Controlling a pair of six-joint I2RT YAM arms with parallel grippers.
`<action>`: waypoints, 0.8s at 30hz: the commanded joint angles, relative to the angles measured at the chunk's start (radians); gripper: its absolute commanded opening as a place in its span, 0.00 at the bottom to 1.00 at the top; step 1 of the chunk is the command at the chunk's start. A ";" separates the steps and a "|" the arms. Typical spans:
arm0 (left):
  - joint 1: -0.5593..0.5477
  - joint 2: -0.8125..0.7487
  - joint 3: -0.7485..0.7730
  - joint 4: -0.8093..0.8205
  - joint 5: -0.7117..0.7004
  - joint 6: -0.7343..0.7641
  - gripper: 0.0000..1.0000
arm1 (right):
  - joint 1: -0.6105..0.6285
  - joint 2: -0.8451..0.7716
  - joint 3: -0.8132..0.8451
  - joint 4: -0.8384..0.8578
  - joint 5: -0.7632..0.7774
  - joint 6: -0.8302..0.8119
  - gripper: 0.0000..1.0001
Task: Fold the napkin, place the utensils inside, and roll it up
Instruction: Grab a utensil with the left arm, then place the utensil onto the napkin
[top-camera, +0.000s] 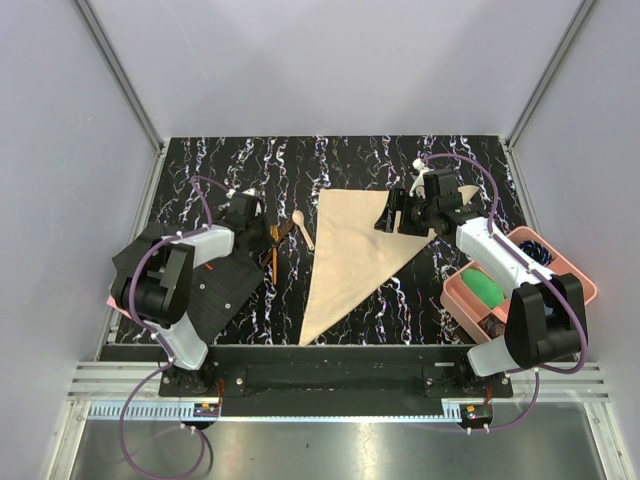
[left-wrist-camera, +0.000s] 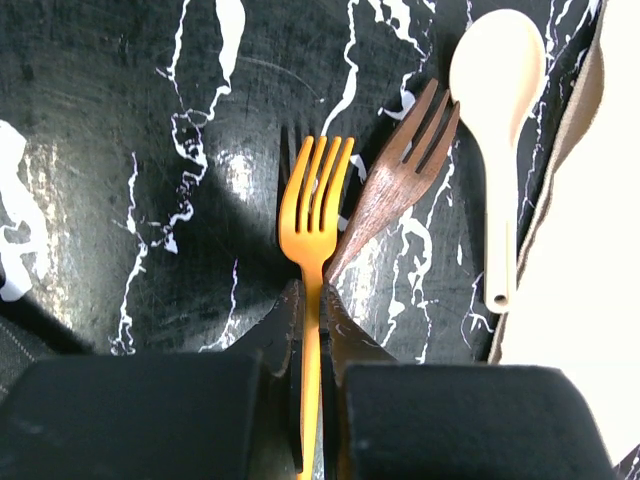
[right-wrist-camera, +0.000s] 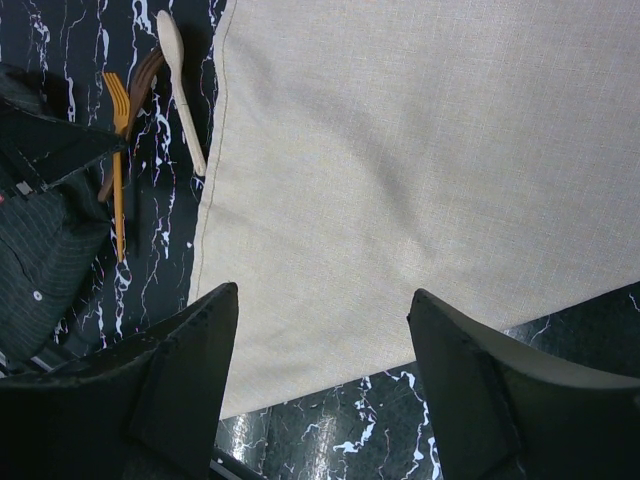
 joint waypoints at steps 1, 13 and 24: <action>-0.006 -0.075 -0.002 0.028 0.032 0.016 0.00 | -0.006 0.004 0.006 0.036 -0.023 0.004 0.78; -0.127 -0.163 0.097 -0.047 -0.005 0.133 0.00 | -0.007 -0.016 0.022 0.035 -0.007 0.001 0.78; -0.441 0.257 0.562 -0.069 0.248 0.395 0.00 | -0.029 -0.197 0.069 0.030 0.198 0.033 0.80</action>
